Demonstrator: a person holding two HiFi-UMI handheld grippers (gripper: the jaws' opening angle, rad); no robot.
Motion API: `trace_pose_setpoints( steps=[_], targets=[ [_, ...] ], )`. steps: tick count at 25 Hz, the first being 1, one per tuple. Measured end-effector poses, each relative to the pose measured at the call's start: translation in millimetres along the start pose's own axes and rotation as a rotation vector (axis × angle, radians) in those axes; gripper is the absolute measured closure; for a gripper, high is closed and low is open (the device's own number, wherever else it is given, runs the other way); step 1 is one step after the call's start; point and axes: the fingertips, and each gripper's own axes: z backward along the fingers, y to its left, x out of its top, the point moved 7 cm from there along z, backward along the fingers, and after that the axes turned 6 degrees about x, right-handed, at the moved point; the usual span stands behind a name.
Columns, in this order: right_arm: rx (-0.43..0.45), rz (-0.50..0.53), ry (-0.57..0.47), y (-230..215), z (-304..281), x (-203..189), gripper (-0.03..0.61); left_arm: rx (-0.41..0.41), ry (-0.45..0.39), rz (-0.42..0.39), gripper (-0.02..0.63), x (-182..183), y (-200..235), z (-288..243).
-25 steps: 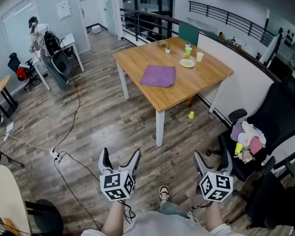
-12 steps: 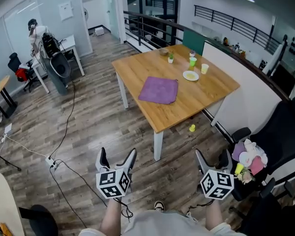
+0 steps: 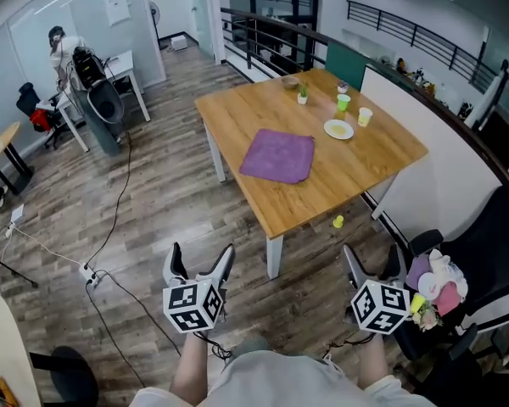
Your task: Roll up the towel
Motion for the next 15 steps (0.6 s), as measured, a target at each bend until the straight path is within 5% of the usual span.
trace_pose_setpoints(
  steps=[15],
  targets=[
    [-0.002, 0.045, 0.032, 2.1, -114.9, 1.7, 0.028, -0.018, -0.001, 0.037, 0.052, 4.2, 9.6, -121.9]
  ],
)
